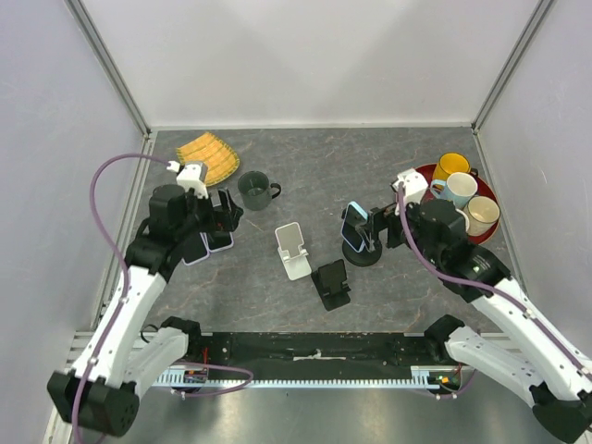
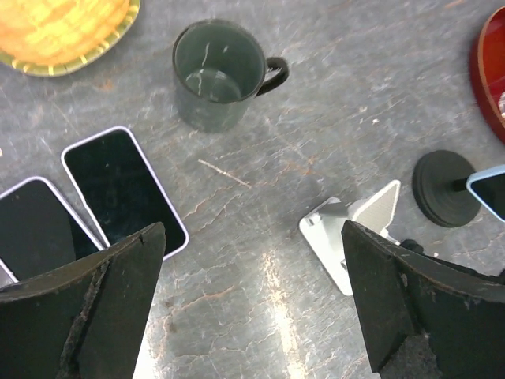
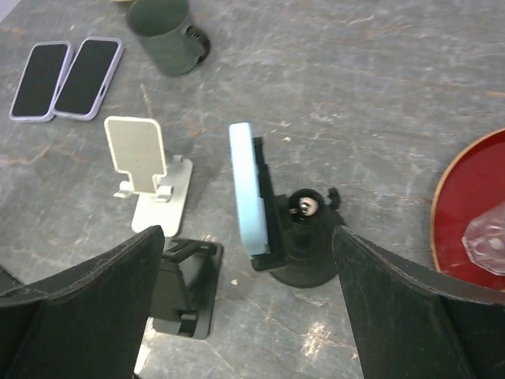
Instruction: Remove the phone from the phone stand
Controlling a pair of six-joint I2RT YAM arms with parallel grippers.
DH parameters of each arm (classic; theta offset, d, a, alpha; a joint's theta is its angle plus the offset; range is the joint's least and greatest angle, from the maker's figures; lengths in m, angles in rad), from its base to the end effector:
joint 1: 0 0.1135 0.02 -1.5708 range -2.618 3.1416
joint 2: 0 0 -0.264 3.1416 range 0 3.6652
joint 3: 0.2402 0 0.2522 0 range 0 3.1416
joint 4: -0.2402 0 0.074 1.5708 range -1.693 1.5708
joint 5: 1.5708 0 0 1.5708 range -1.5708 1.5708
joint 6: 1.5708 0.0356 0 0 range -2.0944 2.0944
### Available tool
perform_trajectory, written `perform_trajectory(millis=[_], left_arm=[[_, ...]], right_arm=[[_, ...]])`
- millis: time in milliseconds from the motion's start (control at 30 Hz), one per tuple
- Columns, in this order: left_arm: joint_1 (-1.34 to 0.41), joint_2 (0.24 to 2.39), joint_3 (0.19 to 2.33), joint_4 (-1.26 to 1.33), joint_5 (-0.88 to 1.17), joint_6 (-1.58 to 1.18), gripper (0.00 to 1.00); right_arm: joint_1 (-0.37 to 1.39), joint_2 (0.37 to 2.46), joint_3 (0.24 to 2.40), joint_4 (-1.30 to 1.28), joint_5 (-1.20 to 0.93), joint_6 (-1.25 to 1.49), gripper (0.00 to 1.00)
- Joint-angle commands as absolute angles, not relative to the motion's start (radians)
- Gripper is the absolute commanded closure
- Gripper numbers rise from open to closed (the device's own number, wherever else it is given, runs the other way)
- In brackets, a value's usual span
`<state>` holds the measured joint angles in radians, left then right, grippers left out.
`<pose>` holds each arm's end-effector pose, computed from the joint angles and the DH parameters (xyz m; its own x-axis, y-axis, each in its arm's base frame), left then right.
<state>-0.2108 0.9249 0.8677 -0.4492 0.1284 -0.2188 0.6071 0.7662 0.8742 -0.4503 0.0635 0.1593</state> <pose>0.1992 -0.0473 0.3172 -0.5318 -0.1063 -0.8402 0.2065 0.9458 -0.2504 0.1409 0.0951 0.3458 -0.3547 -0.0536 -0.9334 -0.4699 0.8733 0.1284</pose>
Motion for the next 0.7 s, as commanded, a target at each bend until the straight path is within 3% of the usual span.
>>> perform_trajectory(millis=[0,133,333,600,667], left_arm=[[-0.224,0.777,0.796,-0.344,0.132,-0.166,0.00],[-0.227,0.695,0.744,-0.327,0.143,-0.167,0.00],[-0.230,0.676,0.719,-0.298,0.193,-0.170,0.00],[-0.247,0.683,0.712,-0.287,0.242,-0.175,0.00],[-0.248,0.686,0.713,-0.287,0.248,-0.175,0.01]], right_arm=[[0.612,0.848,0.965,-0.497,-0.098,0.170,0.05],[0.612,0.943,0.985,-0.508,-0.104,0.173,0.08],[0.614,1.031,1.008,-0.508,-0.084,0.160,0.22],[0.612,1.091,1.026,-0.462,-0.074,0.149,0.58],[0.612,1.101,1.029,-0.454,-0.054,0.140,0.72]])
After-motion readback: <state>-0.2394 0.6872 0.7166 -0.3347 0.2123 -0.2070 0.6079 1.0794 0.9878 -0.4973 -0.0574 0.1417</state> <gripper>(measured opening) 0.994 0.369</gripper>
